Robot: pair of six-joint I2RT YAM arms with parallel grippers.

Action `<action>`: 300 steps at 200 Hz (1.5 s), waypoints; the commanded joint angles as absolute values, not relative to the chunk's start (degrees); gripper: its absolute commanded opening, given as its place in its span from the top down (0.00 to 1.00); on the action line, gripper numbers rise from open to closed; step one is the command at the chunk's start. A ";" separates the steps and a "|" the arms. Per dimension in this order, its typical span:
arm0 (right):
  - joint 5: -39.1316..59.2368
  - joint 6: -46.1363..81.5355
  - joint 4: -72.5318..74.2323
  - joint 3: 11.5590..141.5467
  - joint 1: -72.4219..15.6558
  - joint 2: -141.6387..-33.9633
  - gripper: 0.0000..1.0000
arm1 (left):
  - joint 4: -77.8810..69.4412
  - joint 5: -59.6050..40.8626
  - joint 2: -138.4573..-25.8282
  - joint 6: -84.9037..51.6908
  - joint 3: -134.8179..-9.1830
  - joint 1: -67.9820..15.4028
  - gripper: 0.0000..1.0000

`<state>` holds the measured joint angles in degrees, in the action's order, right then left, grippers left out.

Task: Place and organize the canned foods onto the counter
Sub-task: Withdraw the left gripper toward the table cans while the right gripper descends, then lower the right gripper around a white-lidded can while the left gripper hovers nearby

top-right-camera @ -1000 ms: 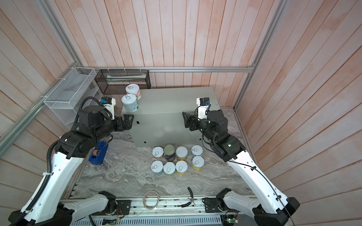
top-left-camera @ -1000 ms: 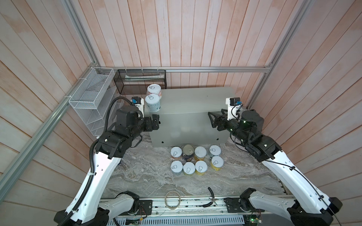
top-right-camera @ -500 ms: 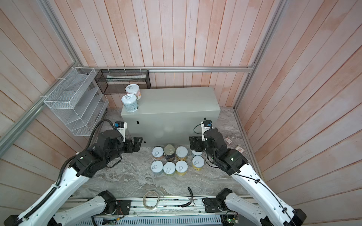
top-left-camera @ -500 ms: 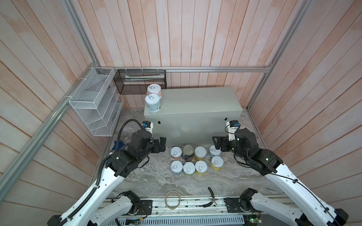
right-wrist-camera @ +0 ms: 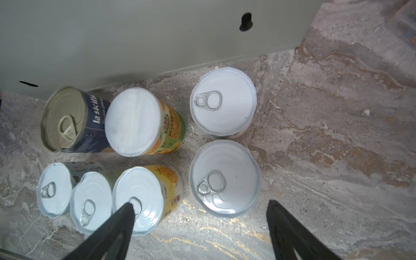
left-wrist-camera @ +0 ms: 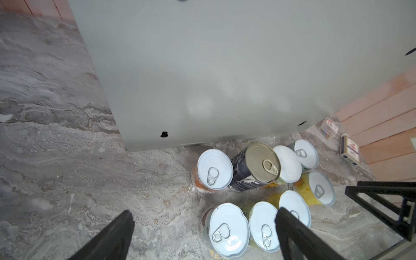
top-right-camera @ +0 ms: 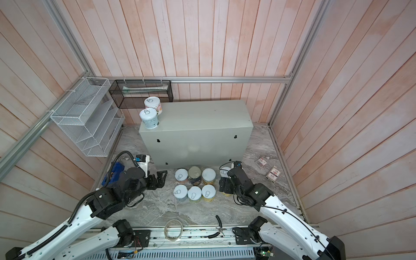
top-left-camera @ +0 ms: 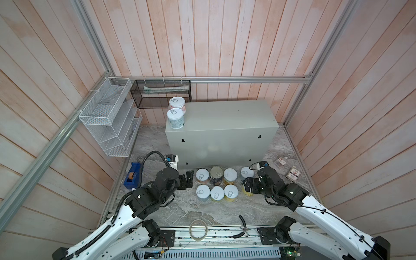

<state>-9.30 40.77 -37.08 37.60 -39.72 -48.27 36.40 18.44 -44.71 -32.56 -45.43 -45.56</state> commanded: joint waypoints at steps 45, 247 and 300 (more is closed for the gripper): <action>-9.43 44.28 -34.51 33.45 -41.66 -51.00 0.08 | 28.23 15.26 -43.84 -37.47 -39.06 -47.43 0.00; -16.36 43.59 -21.20 30.49 -41.16 -66.64 0.16 | 22.54 12.30 -47.07 -39.20 -35.36 -47.52 0.02; -15.22 42.71 -18.19 29.72 -40.25 -68.71 0.17 | 22.63 12.48 -47.76 -38.78 -35.44 -47.54 0.02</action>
<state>-14.52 43.29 -20.27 30.68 -40.75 -67.77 23.90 12.40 -47.53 -38.81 -36.40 -47.31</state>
